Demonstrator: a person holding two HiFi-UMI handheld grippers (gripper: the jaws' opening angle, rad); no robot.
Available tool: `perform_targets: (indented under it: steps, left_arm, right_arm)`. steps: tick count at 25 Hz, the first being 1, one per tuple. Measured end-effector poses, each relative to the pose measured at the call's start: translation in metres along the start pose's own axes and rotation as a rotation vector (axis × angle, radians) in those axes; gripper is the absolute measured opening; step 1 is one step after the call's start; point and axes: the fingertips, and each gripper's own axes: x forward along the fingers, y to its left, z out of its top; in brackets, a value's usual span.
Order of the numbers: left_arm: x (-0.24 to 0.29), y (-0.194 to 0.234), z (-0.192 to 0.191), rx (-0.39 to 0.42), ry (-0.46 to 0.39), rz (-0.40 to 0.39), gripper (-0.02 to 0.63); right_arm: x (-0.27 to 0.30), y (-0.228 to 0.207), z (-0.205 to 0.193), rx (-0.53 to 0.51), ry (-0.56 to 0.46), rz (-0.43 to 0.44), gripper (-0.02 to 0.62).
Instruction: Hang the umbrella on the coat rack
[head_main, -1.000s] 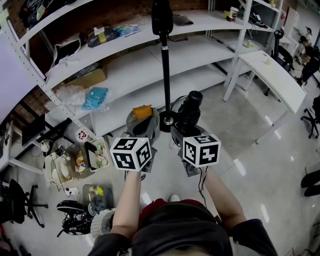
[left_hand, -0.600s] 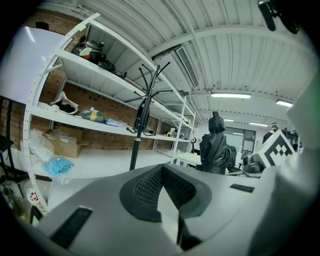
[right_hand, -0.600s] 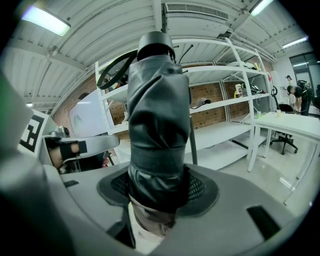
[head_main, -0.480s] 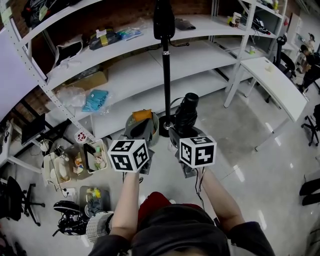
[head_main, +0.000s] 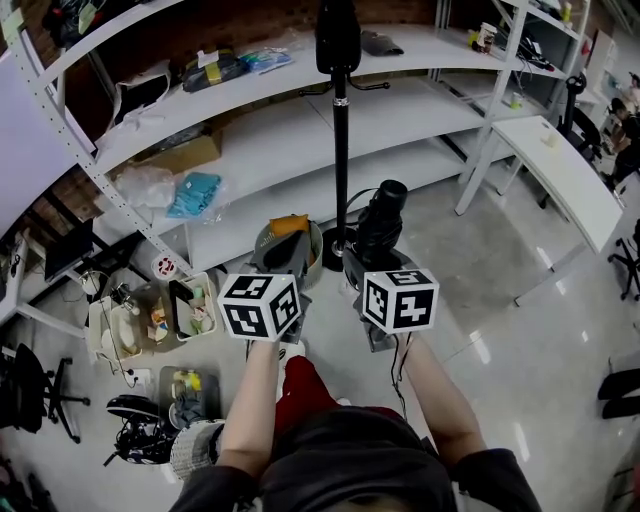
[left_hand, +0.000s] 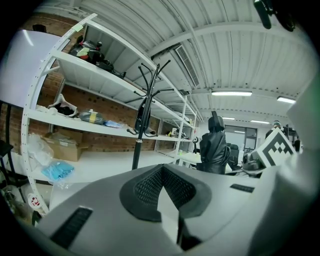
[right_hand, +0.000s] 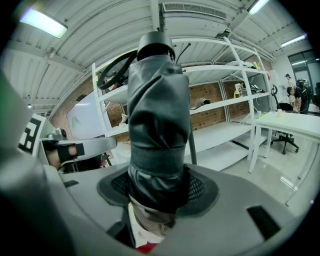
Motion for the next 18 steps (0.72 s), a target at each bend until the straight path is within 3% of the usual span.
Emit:
perform_targets:
  steps: [7,18]
  left_arm:
    - [0.023,0.026,0.004,-0.025,0.003,-0.021,0.011]
    - [0.066,0.128,0.013,-0.048,0.028,-0.013,0.011]
  right_arm:
    - [0.035,-0.004,0.009,-0.003,0.023,-0.009,0.221]
    - [0.137,0.015,0.031,-0.007,0.065,-0.022,0.221]
